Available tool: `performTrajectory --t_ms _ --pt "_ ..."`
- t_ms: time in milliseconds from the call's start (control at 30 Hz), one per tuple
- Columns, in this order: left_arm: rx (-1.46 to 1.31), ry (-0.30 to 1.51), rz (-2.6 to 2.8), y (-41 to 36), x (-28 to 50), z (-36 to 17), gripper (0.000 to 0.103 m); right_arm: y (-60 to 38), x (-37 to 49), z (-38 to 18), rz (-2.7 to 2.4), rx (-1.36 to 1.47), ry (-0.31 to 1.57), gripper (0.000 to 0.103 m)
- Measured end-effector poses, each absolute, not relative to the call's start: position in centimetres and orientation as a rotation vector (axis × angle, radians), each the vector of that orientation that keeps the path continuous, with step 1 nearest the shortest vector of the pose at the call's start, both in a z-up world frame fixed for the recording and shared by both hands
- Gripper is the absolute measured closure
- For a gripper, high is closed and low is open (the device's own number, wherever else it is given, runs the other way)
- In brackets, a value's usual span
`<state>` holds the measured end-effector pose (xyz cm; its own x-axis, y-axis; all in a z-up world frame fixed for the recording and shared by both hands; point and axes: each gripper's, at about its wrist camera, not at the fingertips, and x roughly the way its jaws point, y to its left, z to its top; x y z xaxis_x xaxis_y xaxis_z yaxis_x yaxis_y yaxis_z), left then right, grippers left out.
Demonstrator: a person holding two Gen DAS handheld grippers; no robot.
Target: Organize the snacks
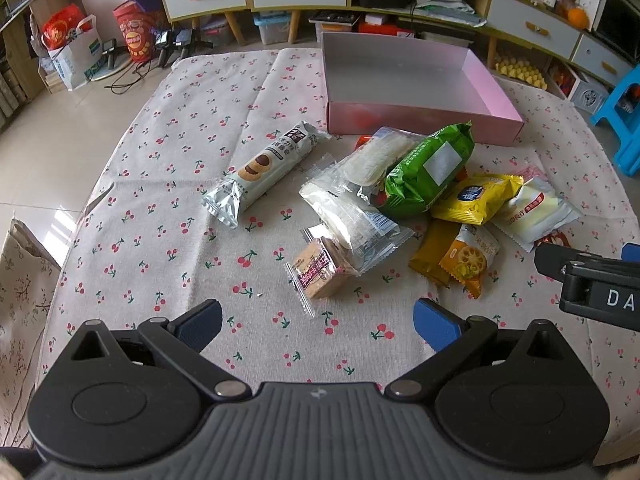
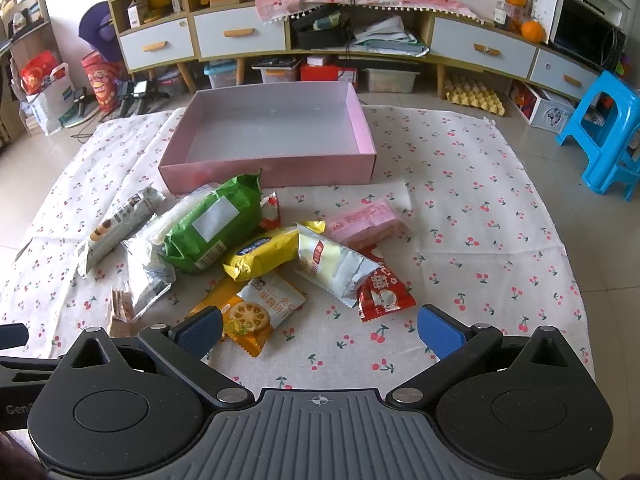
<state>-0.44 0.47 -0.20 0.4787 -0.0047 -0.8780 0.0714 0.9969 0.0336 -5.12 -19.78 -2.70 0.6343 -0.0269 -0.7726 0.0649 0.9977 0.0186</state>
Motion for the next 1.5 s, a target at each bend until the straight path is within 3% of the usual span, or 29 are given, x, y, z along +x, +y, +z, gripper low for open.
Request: performTrajectory --t_ms 1033,1333,1500 --pt "0.087 1.013 -0.011 1.0 0.4 0.6 0.001 -20.4 -4.8 -1.3 -0.028 0.073 0.856 0.000" --pt "0.123 0.895 -0.062 1.7 2.7 1.9 0.000 -23.4 -3.4 0.7 0.003 0.136 0.783 0.000" --pt "0.092 0.960 -0.112 3.2 5.9 1.5 0.001 -25.3 -1.3 1.3 0.040 0.190 0.792 0.000"
